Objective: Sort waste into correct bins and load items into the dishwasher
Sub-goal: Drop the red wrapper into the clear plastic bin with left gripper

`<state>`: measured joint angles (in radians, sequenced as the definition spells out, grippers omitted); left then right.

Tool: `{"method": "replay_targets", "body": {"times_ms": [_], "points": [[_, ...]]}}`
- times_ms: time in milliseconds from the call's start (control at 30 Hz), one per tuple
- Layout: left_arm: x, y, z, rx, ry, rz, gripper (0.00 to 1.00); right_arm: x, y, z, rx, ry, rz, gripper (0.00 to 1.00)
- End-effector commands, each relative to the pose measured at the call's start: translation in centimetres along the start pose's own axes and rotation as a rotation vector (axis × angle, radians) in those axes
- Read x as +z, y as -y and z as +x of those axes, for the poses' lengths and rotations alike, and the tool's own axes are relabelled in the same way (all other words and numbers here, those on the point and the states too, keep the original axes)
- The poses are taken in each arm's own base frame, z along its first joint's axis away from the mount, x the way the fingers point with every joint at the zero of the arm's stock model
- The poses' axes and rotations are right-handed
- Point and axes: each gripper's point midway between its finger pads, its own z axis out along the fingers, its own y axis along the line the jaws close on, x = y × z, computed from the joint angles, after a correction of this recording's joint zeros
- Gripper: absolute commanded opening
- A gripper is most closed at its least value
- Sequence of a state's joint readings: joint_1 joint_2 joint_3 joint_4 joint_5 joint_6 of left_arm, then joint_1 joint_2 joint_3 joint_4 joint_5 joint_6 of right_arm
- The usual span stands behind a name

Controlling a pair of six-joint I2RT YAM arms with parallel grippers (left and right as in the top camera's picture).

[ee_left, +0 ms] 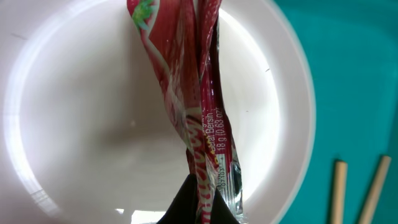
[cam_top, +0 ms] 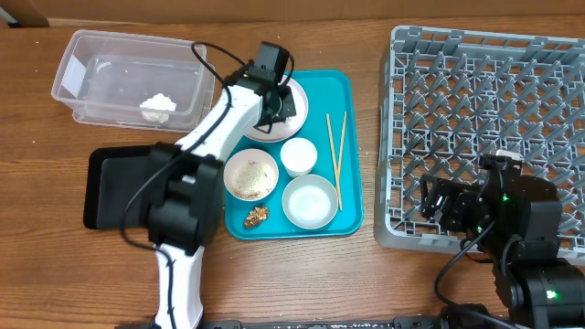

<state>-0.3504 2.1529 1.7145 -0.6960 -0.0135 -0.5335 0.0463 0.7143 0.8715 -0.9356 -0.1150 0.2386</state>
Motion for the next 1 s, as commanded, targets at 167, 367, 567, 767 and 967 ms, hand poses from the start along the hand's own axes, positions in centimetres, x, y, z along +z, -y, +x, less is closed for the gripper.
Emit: {"method": "replay_targets", "body": {"times_ms": [167, 367, 567, 767, 967], "points": [[-15.0, -4.5, -7.4, 0.007, 0.349, -0.158, 0.04, -0.9, -0.3, -1.2, -0.006, 0.040, -0.002, 1.00], [-15.9, -11.5, -8.8, -0.099, 0.352, -0.292, 0.04, -0.9, -0.3, -1.2, -0.006, 0.041, -0.002, 1.00], [-13.3, -17.4, -9.3, -0.199, 0.290, -0.348, 0.04, -0.9, -0.3, -1.2, -0.006, 0.040, -0.002, 1.00], [-9.9, -20.3, -8.5, -0.238, 0.206, -0.373, 0.13, -0.9, -0.3, -1.2, -0.006, 0.041, -0.002, 1.00], [-9.1, -20.4, -8.2, -0.239, 0.186, -0.367, 0.63, -0.9, -0.3, -1.2, -0.006, 0.041, -0.002, 1.00]]}}
